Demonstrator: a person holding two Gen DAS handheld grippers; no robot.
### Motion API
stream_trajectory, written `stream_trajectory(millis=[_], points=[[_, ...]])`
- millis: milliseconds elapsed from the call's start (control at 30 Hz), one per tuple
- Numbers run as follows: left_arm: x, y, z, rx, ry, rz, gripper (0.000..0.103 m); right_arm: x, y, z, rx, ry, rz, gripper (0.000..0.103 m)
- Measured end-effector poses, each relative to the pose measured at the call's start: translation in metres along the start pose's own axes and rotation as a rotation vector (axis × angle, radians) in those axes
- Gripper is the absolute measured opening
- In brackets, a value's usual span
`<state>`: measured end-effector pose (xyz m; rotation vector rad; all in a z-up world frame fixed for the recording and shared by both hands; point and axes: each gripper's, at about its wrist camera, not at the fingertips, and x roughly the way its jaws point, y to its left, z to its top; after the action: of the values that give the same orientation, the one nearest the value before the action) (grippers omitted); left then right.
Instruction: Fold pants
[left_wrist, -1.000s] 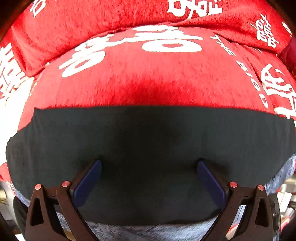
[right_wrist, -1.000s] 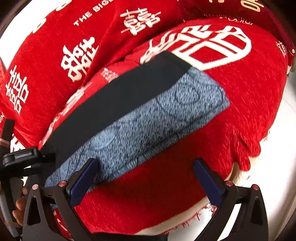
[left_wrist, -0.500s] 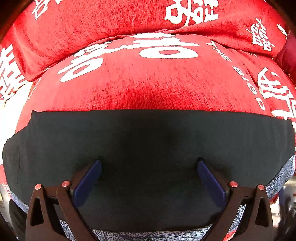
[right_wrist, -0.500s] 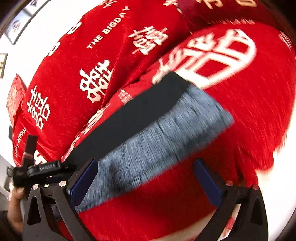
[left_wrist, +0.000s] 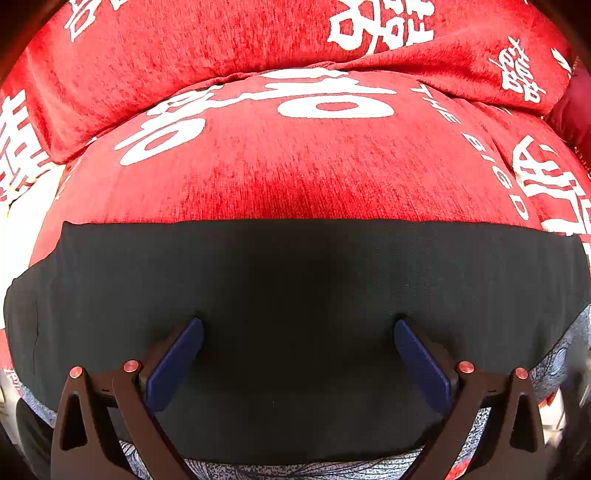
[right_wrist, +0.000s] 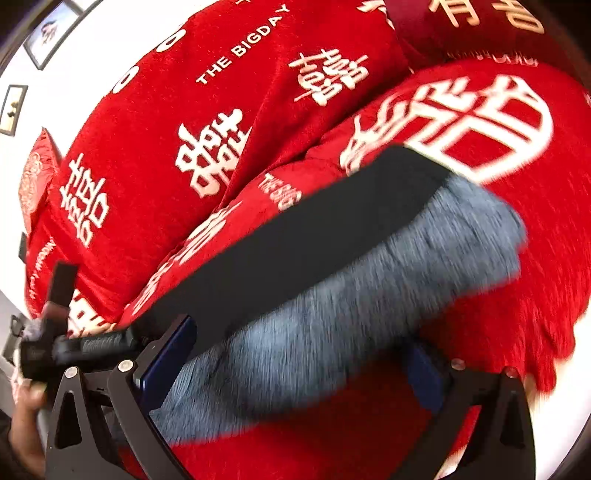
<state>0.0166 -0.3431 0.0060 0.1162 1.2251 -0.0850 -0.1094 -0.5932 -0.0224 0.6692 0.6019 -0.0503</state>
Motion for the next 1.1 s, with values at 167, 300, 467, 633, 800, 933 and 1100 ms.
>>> stream_trajectory(millis=[167,300,467,633,800,933,1100], points=[[0.001,0.0,0.002,0.01,0.006,-0.011,0.103,0.035,-0.006,0.043,0.044,0.025,-0.02,0.095],[0.001,0.0,0.002,0.011,0.0,-0.009,0.103,0.023,-0.008,0.04,0.035,0.055,-0.103,0.022],[-0.001,0.0,0.005,0.02,0.025,-0.014,0.103,-0.002,0.02,0.039,-0.067,0.026,-0.131,0.017],[-0.014,-0.004,0.0,0.03,0.045,-0.039,0.103,-0.034,0.084,0.048,-0.267,-0.064,-0.13,0.017],[-0.005,-0.011,0.003,0.095,0.101,-0.015,0.103,-0.035,0.141,0.05,-0.424,-0.074,-0.159,0.017],[-0.015,0.025,0.002,0.031,0.132,-0.084,0.103,-0.037,0.176,0.048,-0.478,-0.08,-0.161,0.017],[-0.026,0.11,-0.005,-0.108,0.13,-0.164,0.103,-0.035,0.229,0.017,-0.618,-0.079,-0.152,0.017]])
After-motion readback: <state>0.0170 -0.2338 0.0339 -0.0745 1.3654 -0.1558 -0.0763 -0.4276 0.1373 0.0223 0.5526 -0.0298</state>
